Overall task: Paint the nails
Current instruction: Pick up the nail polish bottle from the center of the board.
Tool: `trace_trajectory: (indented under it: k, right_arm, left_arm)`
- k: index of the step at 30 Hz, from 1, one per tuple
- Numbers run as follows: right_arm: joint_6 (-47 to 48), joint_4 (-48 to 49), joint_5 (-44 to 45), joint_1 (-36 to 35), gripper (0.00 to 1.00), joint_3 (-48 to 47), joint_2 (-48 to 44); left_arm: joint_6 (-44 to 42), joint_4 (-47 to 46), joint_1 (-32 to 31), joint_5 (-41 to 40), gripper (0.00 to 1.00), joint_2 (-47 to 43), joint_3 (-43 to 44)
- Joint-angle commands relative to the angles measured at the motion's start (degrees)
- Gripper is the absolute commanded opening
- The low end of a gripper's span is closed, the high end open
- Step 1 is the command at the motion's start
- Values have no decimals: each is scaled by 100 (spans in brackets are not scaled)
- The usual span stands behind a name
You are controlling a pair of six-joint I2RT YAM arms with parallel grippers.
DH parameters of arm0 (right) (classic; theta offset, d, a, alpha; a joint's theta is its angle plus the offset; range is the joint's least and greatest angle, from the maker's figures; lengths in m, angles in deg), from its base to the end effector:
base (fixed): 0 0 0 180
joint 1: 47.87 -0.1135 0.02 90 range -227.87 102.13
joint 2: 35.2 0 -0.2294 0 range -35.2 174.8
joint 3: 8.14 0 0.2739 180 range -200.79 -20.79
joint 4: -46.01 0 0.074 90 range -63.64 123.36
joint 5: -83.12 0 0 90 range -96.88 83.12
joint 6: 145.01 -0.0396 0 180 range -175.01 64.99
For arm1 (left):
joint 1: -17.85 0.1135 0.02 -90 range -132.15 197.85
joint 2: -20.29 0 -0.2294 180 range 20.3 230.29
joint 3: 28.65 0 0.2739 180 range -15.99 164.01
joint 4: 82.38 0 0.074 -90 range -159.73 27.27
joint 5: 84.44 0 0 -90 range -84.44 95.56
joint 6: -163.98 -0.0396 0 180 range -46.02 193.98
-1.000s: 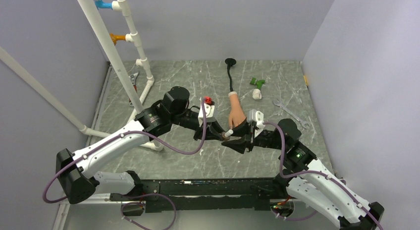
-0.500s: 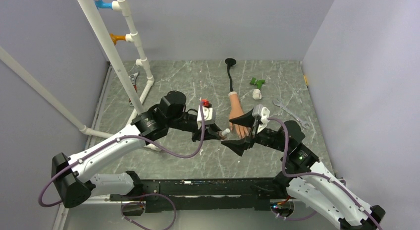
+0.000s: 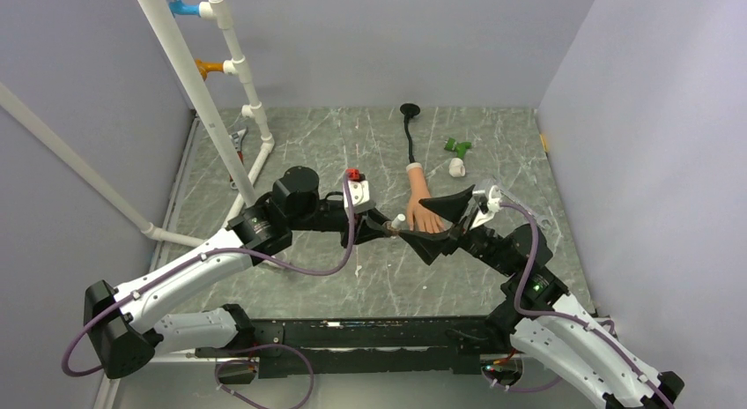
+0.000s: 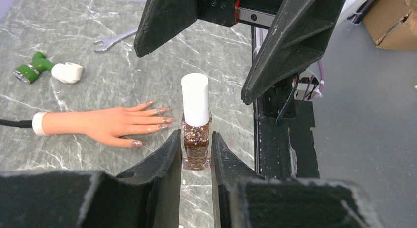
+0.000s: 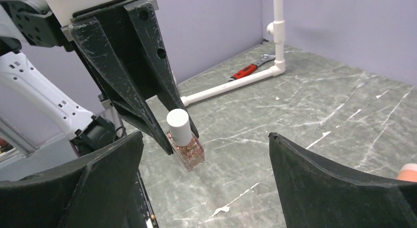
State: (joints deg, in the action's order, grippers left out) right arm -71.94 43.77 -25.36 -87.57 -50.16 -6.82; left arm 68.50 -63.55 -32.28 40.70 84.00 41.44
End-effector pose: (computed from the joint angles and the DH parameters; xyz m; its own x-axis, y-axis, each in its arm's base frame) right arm 0.1410 0.1334 0.3092 -0.1006 0.2755 -0.9560 -0.8526 0.4715 0.2255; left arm 0.1713 -0.2406 0.3267 -0.0432 0.1736 -0.9839 0.9966 0.0766 -0.0303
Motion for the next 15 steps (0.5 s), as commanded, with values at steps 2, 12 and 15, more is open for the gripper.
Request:
trace_trajectory:
  k: [2, 12, 15]
  right_arm:
    - [163, 539, -17, -23, 100, -492, 229]
    - [-153, 462, 291, -28, 97, -838, 641]
    - [-169, 396, 281, -30, 87, -915, 759]
  left_arm:
    - [350, -571, 73, -74, 0, -175, -1]
    - [501, -571, 82, -493, 0, -161, -33]
    - [506, -745, 76, -589, 0, -148, -39]
